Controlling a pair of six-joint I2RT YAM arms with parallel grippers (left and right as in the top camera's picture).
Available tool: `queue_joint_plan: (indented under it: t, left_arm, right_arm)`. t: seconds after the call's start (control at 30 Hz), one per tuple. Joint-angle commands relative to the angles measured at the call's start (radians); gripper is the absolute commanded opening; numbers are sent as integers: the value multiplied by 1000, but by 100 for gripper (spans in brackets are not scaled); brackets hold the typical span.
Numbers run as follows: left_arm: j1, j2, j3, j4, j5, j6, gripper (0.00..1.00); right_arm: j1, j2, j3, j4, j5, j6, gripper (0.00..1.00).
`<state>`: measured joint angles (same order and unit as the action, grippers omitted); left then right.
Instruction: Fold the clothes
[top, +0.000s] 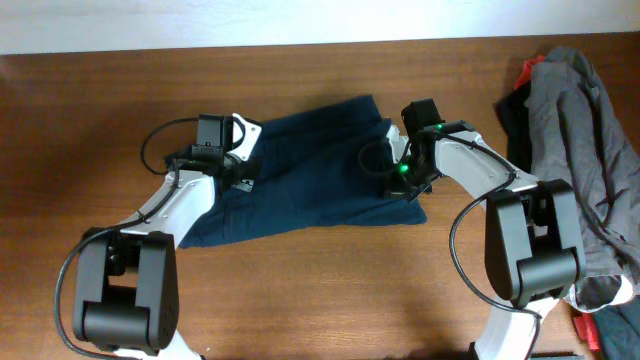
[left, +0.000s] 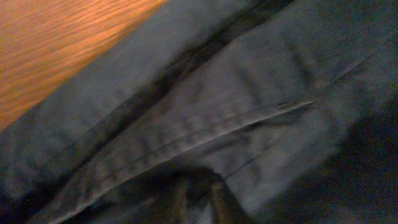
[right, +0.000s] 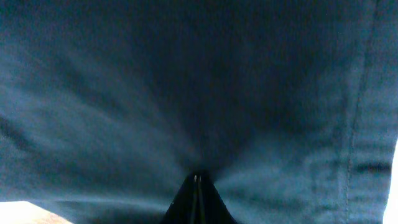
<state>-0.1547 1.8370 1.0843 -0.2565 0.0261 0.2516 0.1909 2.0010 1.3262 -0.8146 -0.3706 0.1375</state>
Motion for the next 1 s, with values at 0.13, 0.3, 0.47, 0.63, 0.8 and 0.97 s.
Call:
queue_joint_plan:
  t: [0.13, 0.3, 0.47, 0.63, 0.8, 0.97]
  left_arm:
    - [93, 126, 0, -23, -304, -59, 0]
    - [195, 126, 2, -71, -262, -150, 0]
    - [224, 84, 53, -172, -252, -145, 0]
    - [190, -34, 150, -275, -167, -142, 0]
    - [112, -149, 212, -330, 21, -84, 5]
    - [7, -132, 211, -331, 114, 5, 8]
  right_arm:
    - [5, 45, -2, -96, 175, 96, 4]
    - [5, 74, -7, -120, 255, 125, 4]
    - [5, 75, -8, -171, 333, 159, 4]
    - [5, 66, -8, -232, 368, 155, 4]
    - [4, -1, -8, -272, 372, 142, 4]
    - [5, -123, -7, -209, 247, 14, 4]
